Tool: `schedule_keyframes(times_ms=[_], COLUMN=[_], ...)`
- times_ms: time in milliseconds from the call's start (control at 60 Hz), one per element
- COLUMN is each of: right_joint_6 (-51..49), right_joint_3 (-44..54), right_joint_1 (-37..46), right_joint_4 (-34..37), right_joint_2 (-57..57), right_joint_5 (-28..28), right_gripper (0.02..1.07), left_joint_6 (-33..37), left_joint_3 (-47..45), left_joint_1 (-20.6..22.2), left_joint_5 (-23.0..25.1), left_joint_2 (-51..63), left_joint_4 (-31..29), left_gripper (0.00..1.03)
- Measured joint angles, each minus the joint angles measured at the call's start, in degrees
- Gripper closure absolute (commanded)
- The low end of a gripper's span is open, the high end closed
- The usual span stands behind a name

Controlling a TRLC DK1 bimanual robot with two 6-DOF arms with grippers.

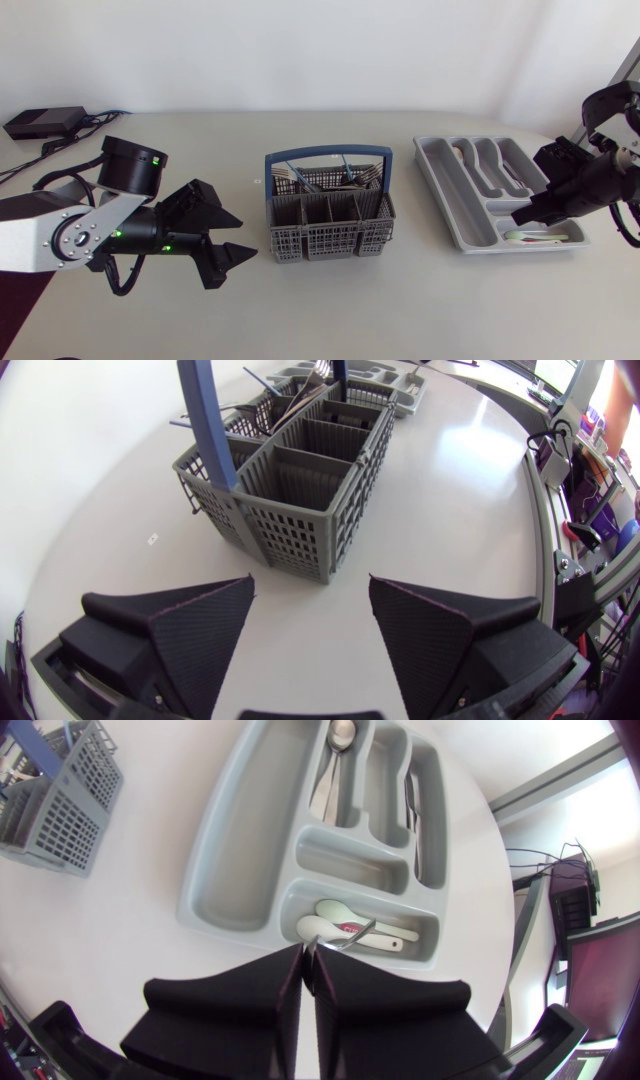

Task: Sort the cutlery from the basket into the organizer compartments.

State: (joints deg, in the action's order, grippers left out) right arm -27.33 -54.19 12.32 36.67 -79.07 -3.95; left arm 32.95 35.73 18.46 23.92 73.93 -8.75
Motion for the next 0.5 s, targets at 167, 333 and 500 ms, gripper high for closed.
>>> schedule_keyframes(times_ms=[167,333,500], right_joint_6=[-0.7,-1.9,-3.0], right_joint_3=[1.2,1.2,1.2], right_joint_1=[2.7,6.2,8.2], right_joint_4=[-6.9,-12.7,-16.8], right_joint_2=[-4.5,-10.3,-15.3], right_joint_5=[-2.6,-4.6,-5.6], right_gripper=[1.01,1.01,1.01], left_joint_6=[0.0,-0.3,-1.2], left_joint_3=[0.0,0.5,0.7], left_joint_1=[0.0,0.0,1.5], left_joint_5=[-0.2,-0.4,-1.9], left_joint_2=[0.0,-0.2,-0.3], left_joint_4=[-0.6,-1.7,-1.7], left_gripper=[0.23,0.23,0.23])
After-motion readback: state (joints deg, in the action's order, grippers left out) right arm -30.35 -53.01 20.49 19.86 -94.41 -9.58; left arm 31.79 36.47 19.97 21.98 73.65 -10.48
